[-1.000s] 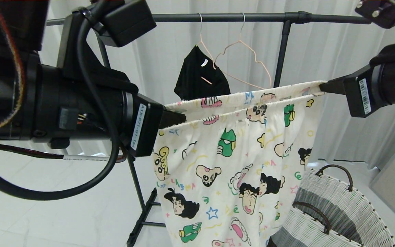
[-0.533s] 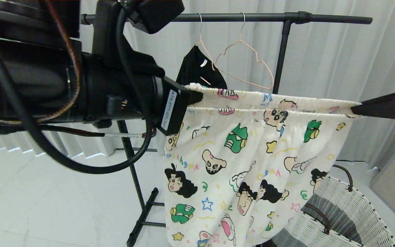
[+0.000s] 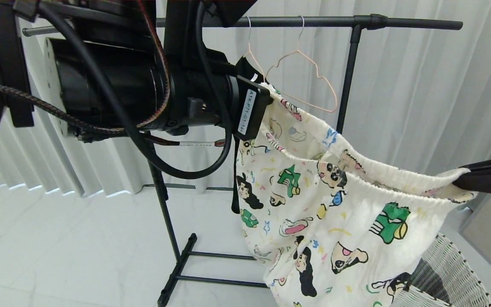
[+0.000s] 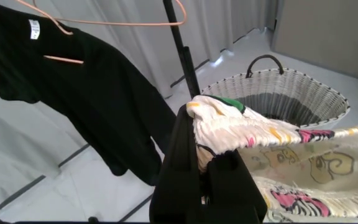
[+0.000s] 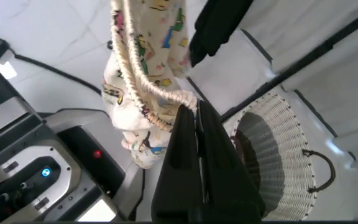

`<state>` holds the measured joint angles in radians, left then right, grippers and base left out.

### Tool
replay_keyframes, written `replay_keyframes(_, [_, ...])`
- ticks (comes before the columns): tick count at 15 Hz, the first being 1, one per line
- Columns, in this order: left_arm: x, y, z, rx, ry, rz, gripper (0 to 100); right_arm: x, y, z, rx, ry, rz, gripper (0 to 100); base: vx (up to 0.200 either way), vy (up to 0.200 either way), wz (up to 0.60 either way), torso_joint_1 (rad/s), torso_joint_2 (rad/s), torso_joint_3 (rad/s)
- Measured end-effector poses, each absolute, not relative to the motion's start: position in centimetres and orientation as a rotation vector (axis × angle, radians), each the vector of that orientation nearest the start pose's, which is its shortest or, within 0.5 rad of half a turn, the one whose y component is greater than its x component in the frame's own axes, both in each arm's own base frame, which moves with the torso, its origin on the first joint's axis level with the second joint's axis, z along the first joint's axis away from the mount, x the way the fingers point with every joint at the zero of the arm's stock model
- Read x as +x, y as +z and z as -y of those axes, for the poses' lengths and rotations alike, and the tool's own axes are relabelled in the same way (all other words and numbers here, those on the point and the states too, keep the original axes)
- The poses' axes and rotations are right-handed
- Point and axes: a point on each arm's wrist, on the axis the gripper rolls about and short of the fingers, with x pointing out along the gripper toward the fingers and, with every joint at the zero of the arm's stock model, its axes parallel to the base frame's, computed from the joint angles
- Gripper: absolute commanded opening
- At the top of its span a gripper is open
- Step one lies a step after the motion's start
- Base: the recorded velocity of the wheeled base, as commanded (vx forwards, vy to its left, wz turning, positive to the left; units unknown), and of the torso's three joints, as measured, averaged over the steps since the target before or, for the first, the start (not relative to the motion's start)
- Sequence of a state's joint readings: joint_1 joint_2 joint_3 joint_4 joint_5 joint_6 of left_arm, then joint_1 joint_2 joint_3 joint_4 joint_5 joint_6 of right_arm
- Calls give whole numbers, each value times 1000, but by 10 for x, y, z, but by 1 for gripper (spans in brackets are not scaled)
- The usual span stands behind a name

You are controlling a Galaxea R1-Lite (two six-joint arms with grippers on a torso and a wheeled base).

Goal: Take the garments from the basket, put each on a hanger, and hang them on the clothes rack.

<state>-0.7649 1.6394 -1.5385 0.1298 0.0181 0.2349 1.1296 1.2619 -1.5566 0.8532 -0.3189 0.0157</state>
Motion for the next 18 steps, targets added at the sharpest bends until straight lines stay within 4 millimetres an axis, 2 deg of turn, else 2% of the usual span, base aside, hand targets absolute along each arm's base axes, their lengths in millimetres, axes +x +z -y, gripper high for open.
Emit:
replay_keyframes(3, [217,333,208,313,-767,-137,0,70,355,-124,-357,760,-438,0,0,0,0,0,0,0])
replay_keyframes(5, [211,332,202,320,-769,-169,0,82,360,-126,-301,723,-405,0,0,0,0,0,0,0])
replay_keyframes(8, [178,330,185,277,-800,-343,0,102,373,-135,-239,722,-361,0,0,0,0,0,0,0])
replay_keyframes(11, [130,335,188,125,-915,-428,0,120,388,-155,-209,736,-328,0,0,0,0,0,0,0])
replay_keyframes(13, [104,330,190,97,-981,-470,0,129,392,-167,-203,741,-321,0,0,0,0,0,0,0])
replay_keyframes(16, [90,327,184,108,-1002,-471,0,136,389,-176,-215,739,-340,0,0,0,0,0,0,0])
replay_keyframes(18, [94,327,179,117,-978,-458,0,136,387,-173,-227,732,-362,0,0,0,0,0,0,0])
